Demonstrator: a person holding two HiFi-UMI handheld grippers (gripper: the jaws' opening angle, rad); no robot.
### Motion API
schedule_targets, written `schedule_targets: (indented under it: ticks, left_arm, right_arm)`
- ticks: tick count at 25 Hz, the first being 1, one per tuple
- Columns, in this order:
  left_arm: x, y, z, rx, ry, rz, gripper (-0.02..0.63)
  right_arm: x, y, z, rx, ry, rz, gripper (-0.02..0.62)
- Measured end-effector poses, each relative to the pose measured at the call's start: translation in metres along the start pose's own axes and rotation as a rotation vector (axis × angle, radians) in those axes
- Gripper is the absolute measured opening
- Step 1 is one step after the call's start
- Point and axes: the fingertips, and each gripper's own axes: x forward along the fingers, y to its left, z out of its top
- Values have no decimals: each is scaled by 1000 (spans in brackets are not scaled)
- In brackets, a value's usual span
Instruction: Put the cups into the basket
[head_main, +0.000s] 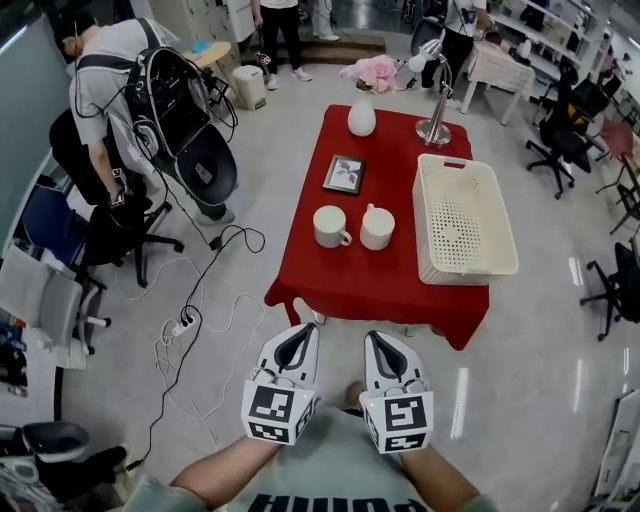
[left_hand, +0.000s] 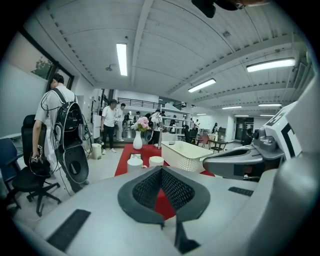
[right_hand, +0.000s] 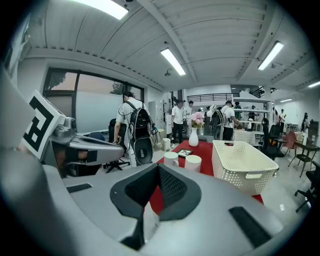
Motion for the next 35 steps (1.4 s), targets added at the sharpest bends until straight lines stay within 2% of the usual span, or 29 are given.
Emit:
schedule_targets:
  ticks: [7, 17, 29, 35]
  left_arm:
    - [25, -11, 3, -13, 0, 55, 6]
    - [45, -18, 4, -8, 15, 106, 6]
    - [98, -3, 2, -1, 54, 21, 6]
    - [127, 25, 13, 4, 66, -8, 6]
  right_arm:
    - [9, -25, 3, -10, -6, 58, 11]
    - [23, -50, -1, 1, 2, 93, 11]
    - [61, -71, -6, 37, 49, 40, 11]
    - [93, -83, 1, 50, 70, -7, 11]
